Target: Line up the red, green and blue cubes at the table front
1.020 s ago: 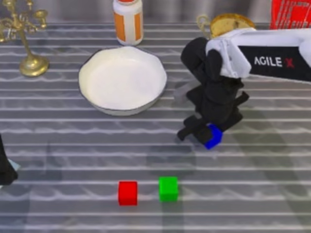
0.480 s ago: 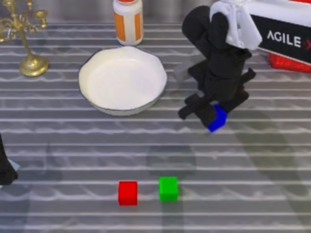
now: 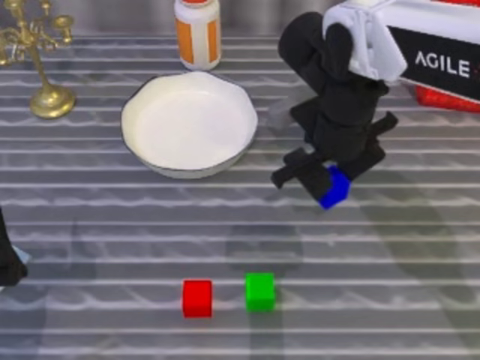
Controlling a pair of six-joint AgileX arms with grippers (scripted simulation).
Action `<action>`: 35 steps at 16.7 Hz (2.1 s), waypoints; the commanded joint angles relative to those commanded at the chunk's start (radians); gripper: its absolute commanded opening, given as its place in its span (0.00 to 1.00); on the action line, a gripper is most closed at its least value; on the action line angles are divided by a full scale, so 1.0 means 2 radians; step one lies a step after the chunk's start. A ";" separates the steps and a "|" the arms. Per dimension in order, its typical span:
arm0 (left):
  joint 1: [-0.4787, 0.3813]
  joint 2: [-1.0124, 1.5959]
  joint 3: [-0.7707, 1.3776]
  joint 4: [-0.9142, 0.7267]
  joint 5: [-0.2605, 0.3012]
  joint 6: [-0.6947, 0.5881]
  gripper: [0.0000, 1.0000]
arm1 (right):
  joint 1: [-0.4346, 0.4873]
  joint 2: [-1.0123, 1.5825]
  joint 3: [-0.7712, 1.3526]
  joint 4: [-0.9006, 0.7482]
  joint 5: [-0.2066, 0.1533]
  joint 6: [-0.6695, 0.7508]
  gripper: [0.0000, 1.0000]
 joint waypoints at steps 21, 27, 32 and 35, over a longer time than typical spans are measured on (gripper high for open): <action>0.000 0.000 0.000 0.000 0.000 0.000 1.00 | 0.082 -0.184 -0.253 0.066 0.004 0.349 0.00; 0.000 0.000 0.000 0.000 0.000 0.000 1.00 | 0.084 -0.143 -0.315 0.173 0.005 0.353 0.00; 0.000 0.000 0.000 0.000 0.000 0.000 1.00 | 0.084 -0.139 -0.321 0.181 0.005 0.353 0.00; 0.000 0.000 0.000 0.000 0.000 0.000 1.00 | 0.084 -0.139 -0.321 0.181 0.005 0.353 0.23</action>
